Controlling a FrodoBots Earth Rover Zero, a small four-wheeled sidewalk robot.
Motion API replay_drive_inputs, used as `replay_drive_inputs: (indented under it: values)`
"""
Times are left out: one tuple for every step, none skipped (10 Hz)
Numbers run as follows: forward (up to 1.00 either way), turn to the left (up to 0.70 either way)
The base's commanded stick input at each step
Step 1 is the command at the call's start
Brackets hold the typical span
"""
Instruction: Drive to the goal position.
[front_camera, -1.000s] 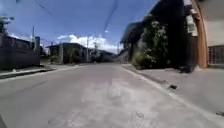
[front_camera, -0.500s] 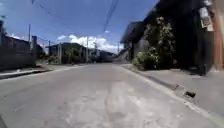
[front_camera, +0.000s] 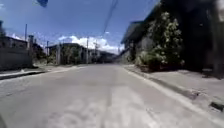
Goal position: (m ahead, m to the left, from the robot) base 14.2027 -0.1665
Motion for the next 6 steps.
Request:
replay_drive_inputs:
  values:
    - [1.0, 0.0]
    - [1.0, 0.0]
    - [1.0, 0.0]
    - [1.0, 0.0]
    - [1.0, 0.0]
    - [1.0, 0.0]
